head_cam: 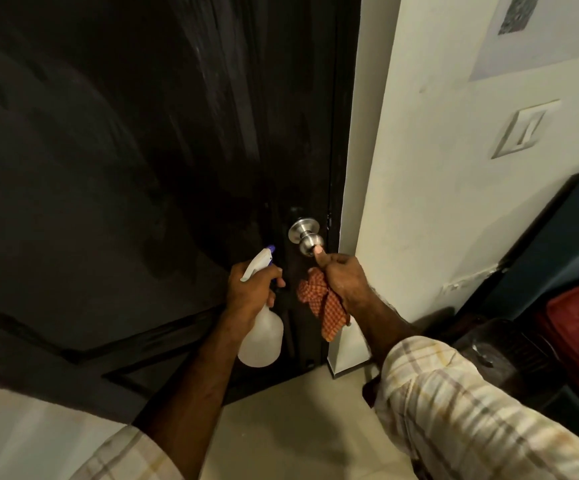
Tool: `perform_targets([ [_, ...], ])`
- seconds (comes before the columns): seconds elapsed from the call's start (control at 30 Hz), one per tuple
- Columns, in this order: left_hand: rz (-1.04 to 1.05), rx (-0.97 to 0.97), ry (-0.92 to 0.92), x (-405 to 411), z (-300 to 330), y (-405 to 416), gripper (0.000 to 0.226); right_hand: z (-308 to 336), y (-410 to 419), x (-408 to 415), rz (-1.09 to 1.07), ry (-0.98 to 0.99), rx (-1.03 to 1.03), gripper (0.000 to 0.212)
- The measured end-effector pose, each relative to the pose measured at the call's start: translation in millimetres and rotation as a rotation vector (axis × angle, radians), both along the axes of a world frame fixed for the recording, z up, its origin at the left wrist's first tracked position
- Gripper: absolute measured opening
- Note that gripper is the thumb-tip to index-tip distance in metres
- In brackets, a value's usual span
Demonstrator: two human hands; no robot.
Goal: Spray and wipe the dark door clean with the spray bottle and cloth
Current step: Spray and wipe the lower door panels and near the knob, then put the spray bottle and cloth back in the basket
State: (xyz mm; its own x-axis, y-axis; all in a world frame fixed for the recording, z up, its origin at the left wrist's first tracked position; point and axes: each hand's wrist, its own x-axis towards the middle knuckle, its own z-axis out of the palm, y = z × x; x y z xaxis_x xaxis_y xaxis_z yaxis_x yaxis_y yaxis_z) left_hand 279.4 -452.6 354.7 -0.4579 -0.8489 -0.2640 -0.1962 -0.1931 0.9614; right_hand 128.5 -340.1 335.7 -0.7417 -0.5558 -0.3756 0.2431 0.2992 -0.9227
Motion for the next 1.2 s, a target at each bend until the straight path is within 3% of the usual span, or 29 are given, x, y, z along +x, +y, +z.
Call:
perform_targets([
  [0.27, -0.066, 0.058, -0.039, -3, -25, 35, 0.033, -9, 69, 4, -0.112, 0.001, 0.065, 0.041],
  [0.57, -0.01, 0.024, -0.021, -14, -19, 160, 0.037, -12, 195, -25, -0.076, 0.061, 0.046, 0.043],
  [0.77, -0.036, -0.026, -0.03, -48, -21, 268, 0.01, -17, 299, -63, -0.047, 0.037, 0.037, 0.041],
  [1.07, -0.132, 0.025, -0.056, -125, -40, 377, 0.027, -31, 404, -129, -0.166, 0.011, 0.124, 0.044],
  [1.2, -0.185, 0.002, -0.049, -170, -68, 388, 0.008, -67, 424, -169, -0.226, -0.003, 0.182, 0.04],
])
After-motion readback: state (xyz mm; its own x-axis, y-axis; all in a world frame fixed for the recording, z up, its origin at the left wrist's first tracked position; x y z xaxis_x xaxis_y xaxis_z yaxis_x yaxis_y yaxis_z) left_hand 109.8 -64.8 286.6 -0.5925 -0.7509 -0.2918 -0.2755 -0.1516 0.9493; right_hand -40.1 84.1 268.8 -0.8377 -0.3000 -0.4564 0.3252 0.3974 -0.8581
